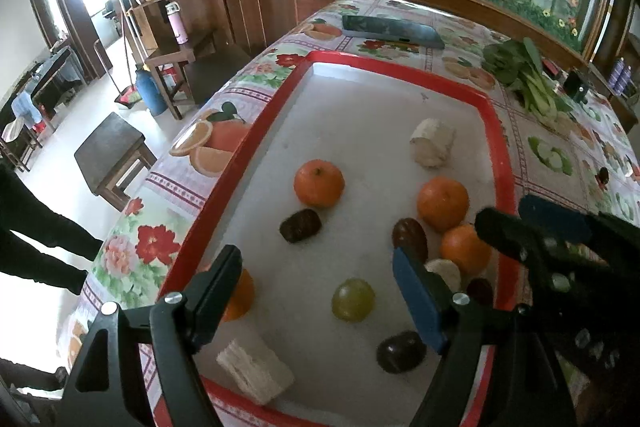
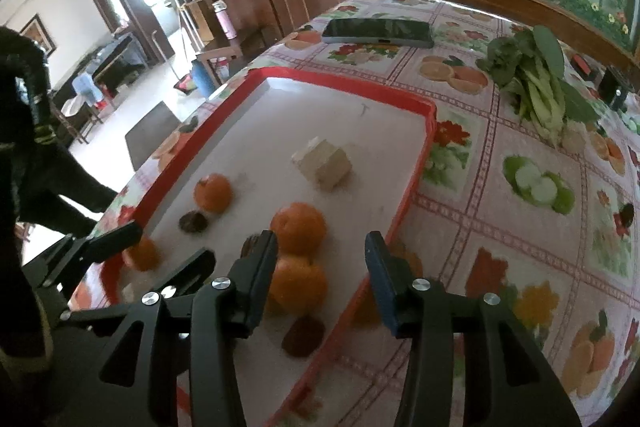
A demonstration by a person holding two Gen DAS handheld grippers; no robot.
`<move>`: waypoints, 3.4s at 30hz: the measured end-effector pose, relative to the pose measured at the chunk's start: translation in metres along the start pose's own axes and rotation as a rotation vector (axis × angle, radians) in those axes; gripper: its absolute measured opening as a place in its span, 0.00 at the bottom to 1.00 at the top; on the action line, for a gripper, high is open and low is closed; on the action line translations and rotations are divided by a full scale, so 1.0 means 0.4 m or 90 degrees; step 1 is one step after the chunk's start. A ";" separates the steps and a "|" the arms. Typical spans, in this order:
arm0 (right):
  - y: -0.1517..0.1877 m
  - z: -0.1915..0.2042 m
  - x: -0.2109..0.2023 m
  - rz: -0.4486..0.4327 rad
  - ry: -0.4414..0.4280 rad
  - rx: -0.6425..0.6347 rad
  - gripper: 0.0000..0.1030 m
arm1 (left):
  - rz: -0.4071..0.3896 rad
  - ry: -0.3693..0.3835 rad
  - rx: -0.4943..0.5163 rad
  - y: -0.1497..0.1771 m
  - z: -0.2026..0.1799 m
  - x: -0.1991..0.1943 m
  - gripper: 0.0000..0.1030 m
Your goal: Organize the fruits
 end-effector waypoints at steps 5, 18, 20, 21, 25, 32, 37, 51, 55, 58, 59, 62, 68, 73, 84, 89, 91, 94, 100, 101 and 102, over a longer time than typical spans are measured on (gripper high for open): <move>0.043 -0.018 -0.052 -0.002 -0.010 0.013 0.47 | -0.005 -0.011 0.026 0.025 -0.037 -0.024 0.78; 0.162 -0.207 -0.181 -0.016 -0.003 0.104 0.52 | -0.018 -0.005 0.053 0.070 -0.180 -0.081 0.79; 0.185 -0.260 -0.197 -0.017 0.006 0.132 0.52 | -0.015 0.003 0.058 0.072 -0.211 -0.084 0.79; 0.195 -0.283 -0.205 -0.018 0.008 0.145 0.52 | -0.012 0.006 0.064 0.073 -0.233 -0.085 0.79; 0.237 -0.396 -0.244 -0.027 0.027 0.203 0.52 | -0.007 0.018 0.092 0.076 -0.324 -0.088 0.79; 0.309 -0.629 -0.315 -0.046 0.089 0.297 0.53 | 0.010 0.075 0.160 0.062 -0.542 -0.077 0.79; 0.321 -0.795 -0.367 -0.064 0.156 0.322 0.53 | 0.014 0.131 0.205 0.010 -0.727 -0.047 0.80; 0.222 -1.060 -0.379 -0.094 0.234 0.281 0.53 | 0.012 0.158 0.181 -0.120 -0.956 0.110 0.67; 0.155 -1.087 -0.338 -0.104 0.231 0.253 0.54 | 0.016 0.158 0.169 -0.125 -0.955 0.125 0.66; 0.105 -1.097 -0.291 -0.097 0.255 0.225 0.54 | 0.009 0.160 0.175 -0.123 -0.957 0.123 0.66; 0.093 -1.101 -0.278 -0.095 0.261 0.219 0.54 | 0.007 0.162 0.179 -0.122 -0.956 0.122 0.66; 0.063 -1.121 -0.238 -0.081 0.281 0.204 0.54 | 0.005 0.168 0.195 -0.119 -0.956 0.121 0.66; 0.044 -1.116 -0.194 -0.050 0.331 0.133 0.25 | 0.001 0.191 0.193 -0.128 -0.949 0.124 0.61; 0.045 -1.112 -0.203 -0.059 0.326 0.130 0.25 | -0.016 0.193 0.196 -0.139 -0.942 0.129 0.19; 0.103 -1.050 -0.288 -0.112 0.245 0.169 0.25 | -0.008 0.221 0.177 -0.096 -0.896 0.100 0.19; 0.148 -0.971 -0.330 -0.127 0.218 0.162 0.25 | 0.008 0.235 0.165 -0.040 -0.845 0.064 0.19; 0.171 -0.928 -0.337 -0.126 0.208 0.154 0.25 | 0.012 0.240 0.161 -0.013 -0.821 0.048 0.19; 0.215 -0.860 -0.344 -0.119 0.194 0.145 0.25 | 0.021 0.253 0.149 0.030 -0.773 0.025 0.19; 0.290 -0.731 -0.359 -0.118 0.166 0.148 0.25 | 0.041 0.273 0.114 0.096 -0.666 -0.016 0.19; 0.301 -0.706 -0.360 -0.118 0.159 0.152 0.25 | 0.041 0.270 0.112 0.107 -0.648 -0.023 0.19; 0.311 -0.684 -0.360 -0.118 0.157 0.156 0.25 | 0.040 0.268 0.113 0.117 -0.629 -0.031 0.19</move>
Point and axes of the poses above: each gripper's, at about its wrist camera, not at the fingertips, and x roughly the way its jaws point, z to its left, y to its underside, the point moved 4 cm from there along x, roughly the way its jaws point, and after that the axes turned 1 degree about y, right-handed, at the moved point
